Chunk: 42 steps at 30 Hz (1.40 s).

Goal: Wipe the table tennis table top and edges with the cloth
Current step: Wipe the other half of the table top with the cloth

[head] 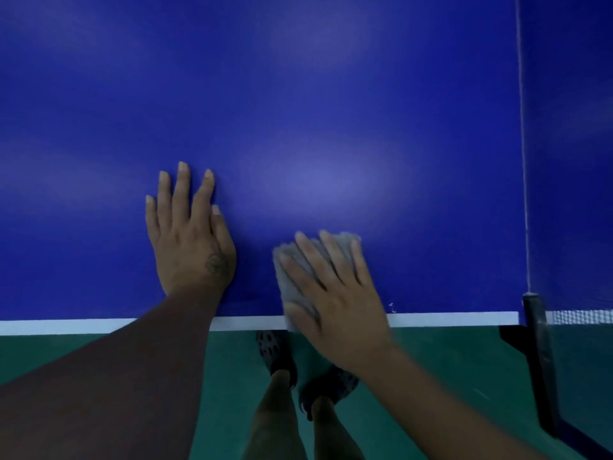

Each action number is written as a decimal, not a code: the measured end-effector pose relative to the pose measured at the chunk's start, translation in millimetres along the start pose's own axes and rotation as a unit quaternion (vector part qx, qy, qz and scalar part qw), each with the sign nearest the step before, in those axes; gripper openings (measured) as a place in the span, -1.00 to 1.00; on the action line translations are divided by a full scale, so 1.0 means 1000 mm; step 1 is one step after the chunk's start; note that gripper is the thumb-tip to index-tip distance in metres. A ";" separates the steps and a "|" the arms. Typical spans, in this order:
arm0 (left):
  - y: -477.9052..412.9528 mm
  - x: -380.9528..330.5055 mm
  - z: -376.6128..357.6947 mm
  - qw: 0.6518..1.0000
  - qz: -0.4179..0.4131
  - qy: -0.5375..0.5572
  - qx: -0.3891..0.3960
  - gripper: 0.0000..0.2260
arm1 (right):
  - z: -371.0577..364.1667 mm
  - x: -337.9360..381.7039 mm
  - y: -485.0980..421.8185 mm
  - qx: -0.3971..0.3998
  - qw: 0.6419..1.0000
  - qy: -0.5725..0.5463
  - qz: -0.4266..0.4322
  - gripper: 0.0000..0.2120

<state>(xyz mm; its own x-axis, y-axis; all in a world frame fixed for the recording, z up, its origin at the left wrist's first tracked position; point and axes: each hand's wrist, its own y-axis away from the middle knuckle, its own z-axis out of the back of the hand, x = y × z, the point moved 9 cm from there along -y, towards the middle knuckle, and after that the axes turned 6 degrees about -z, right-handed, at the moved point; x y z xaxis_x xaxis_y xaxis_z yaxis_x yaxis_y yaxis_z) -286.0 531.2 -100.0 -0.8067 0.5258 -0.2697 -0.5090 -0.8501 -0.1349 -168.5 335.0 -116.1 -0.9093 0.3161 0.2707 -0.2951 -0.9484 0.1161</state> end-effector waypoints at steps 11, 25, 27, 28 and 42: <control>0.000 0.000 -0.001 1.000 -0.008 0.003 -0.002 -0.55 | 0.006 -0.005 -0.043 -0.048 0.985 -0.005 -0.165 -0.33; 0.001 0.009 -0.009 1.000 0.001 -0.001 0.027 -0.51 | -0.002 -0.039 0.063 -0.039 0.925 0.013 -0.378 -0.28; 0.001 0.009 -0.011 0.999 0.001 -0.001 0.033 -0.50 | -0.002 -0.049 0.087 -0.024 0.889 0.017 -0.457 -0.28; 0.002 0.009 -0.011 0.999 0.001 0.000 0.034 -0.49 | -0.002 -0.049 0.087 -0.022 0.873 0.014 -0.488 -0.29; 0.006 0.016 -0.018 0.999 -0.009 0.002 0.048 -0.49 | 0.051 -0.140 -0.111 -0.080 0.919 0.032 -0.386 -0.34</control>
<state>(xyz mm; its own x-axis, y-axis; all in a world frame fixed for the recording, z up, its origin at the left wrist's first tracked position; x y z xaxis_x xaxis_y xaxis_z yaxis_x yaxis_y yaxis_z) -296.5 534.4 -122.3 -0.7960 0.5405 -0.2723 -0.5496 -0.8340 -0.0487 6.2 397.7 -118.2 -0.4255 0.8984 0.1087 -0.8936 -0.4361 0.1065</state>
